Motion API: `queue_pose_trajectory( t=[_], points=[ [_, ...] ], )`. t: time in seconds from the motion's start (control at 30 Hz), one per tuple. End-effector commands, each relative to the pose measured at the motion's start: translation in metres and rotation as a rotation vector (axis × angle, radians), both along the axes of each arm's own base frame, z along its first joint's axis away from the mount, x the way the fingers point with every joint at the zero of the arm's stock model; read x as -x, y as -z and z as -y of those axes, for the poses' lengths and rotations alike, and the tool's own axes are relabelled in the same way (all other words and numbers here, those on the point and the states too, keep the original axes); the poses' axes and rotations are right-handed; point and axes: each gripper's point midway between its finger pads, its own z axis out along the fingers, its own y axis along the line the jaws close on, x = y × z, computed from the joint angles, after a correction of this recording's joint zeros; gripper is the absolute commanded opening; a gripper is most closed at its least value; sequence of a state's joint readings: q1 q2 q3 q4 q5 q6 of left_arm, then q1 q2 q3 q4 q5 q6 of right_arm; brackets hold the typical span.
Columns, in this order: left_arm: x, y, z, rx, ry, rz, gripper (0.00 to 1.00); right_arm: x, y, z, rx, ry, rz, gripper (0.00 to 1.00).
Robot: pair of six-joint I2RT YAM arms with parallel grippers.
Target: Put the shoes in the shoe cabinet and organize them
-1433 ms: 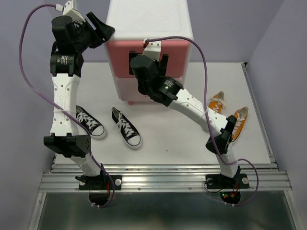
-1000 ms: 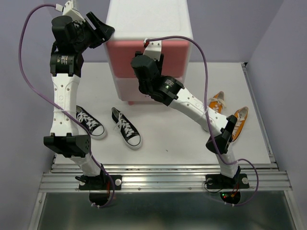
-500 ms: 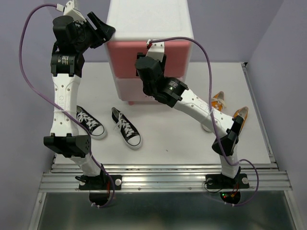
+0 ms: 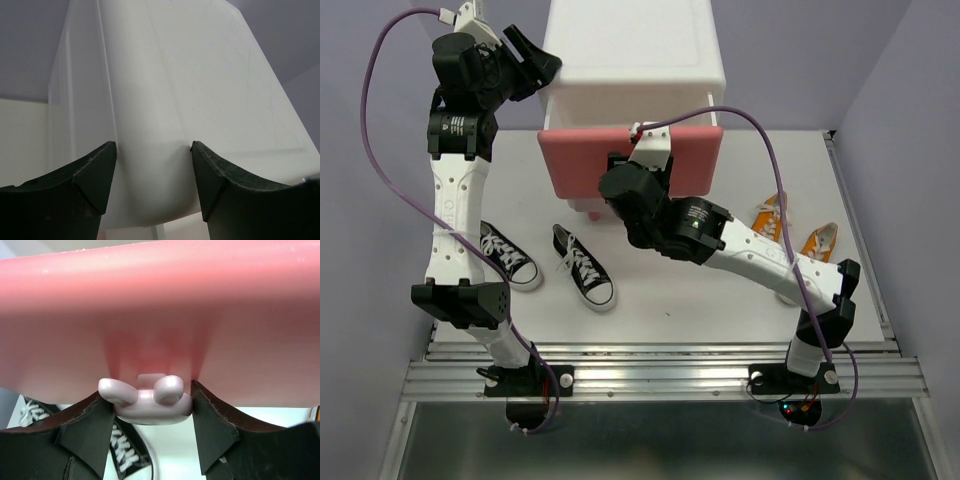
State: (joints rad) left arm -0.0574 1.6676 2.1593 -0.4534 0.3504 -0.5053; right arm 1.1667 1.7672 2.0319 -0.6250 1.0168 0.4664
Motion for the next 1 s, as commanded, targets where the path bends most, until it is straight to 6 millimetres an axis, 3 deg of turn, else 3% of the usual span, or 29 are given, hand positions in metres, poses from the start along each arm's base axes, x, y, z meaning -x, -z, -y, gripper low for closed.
queue_pose_trajectory(
  t=[0.0,0.43,0.77,0.97],
  points=[
    [-0.01,0.062,0.009,-0.051,0.028,-0.173,0.7,0.046,-0.022,-0.017,-0.169,-0.076,-0.037,0.01],
    [-0.012,0.07,0.006,-0.089,-0.007,-0.189,0.68,0.142,0.008,-0.028,-0.153,-0.289,-0.228,0.01],
    [-0.008,0.076,0.008,-0.091,-0.01,-0.203,0.68,0.175,0.016,-0.028,-0.18,-0.38,-0.319,0.01],
    [-0.007,0.074,0.006,-0.097,-0.031,-0.195,0.68,0.172,0.017,-0.022,-0.175,-0.36,-0.303,0.01]
  ],
)
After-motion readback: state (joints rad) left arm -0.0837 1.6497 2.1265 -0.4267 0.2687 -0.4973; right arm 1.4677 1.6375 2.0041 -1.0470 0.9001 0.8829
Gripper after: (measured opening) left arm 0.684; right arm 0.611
